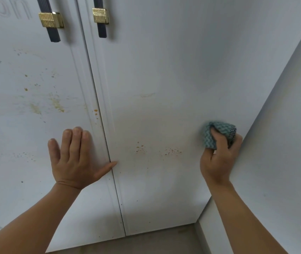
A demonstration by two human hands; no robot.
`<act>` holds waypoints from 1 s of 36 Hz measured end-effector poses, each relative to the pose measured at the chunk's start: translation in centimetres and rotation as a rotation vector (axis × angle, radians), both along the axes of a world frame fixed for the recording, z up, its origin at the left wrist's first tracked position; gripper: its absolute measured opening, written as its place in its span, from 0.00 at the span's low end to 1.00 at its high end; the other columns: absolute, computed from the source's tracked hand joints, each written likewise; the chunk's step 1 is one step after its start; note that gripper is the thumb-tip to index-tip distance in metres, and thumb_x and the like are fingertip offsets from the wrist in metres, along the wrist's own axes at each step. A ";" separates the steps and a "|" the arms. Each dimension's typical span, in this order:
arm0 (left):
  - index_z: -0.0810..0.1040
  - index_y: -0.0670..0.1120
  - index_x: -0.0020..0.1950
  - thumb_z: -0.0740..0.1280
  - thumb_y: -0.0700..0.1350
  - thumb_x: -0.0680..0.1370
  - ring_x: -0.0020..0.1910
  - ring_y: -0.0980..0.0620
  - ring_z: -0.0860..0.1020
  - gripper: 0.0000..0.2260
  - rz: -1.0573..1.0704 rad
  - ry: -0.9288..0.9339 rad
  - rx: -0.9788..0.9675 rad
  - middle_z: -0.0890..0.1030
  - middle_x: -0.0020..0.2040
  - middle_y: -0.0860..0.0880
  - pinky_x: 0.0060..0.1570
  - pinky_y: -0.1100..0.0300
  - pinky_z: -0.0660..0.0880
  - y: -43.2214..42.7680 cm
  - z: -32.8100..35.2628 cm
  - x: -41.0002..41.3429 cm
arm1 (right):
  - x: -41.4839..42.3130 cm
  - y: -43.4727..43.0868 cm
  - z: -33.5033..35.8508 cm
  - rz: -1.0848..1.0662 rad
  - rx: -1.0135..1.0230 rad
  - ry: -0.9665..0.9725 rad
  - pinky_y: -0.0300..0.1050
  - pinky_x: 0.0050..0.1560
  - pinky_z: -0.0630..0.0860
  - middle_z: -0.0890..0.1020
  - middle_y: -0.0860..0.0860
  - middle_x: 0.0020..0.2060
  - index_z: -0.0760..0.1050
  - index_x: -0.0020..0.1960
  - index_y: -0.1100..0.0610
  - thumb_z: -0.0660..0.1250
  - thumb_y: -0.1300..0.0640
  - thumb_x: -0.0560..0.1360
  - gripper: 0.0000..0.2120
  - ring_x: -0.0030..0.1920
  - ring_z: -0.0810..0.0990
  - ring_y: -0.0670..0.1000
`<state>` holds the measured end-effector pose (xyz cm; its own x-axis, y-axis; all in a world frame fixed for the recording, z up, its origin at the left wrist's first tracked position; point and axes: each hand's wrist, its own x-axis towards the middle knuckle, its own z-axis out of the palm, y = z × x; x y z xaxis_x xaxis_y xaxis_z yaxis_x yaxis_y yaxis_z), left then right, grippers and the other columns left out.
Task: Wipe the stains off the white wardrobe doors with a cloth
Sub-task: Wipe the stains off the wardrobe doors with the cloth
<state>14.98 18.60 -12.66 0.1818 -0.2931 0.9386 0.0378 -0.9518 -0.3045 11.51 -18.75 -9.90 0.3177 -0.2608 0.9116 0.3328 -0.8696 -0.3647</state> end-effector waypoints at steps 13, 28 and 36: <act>0.70 0.34 0.73 0.66 0.78 0.68 0.82 0.39 0.58 0.53 -0.009 0.002 -0.004 0.66 0.75 0.36 0.75 0.36 0.57 -0.3 0.1 -0.1 | 0.8 -7.4 4.1 -0.208 0.223 -0.059 0.41 0.63 0.71 0.74 0.69 0.58 0.78 0.64 0.65 0.59 0.72 0.73 0.21 0.57 0.77 0.65; 0.62 0.35 0.80 0.66 0.78 0.67 0.81 0.38 0.58 0.58 -0.022 0.000 0.006 0.62 0.79 0.36 0.76 0.35 0.56 0.2 -0.2 0.2 | -0.3 -3.2 -1.1 -0.116 0.297 0.076 0.42 0.62 0.72 0.72 0.69 0.60 0.77 0.63 0.65 0.58 0.72 0.71 0.22 0.58 0.75 0.65; 0.59 0.36 0.82 0.66 0.78 0.67 0.82 0.39 0.56 0.58 -0.034 0.016 -0.001 0.62 0.79 0.37 0.76 0.36 0.55 0.3 -0.2 0.2 | -0.4 -3.0 -2.0 -0.114 0.395 0.057 0.29 0.64 0.67 0.73 0.69 0.60 0.77 0.62 0.66 0.60 0.73 0.72 0.21 0.59 0.75 0.63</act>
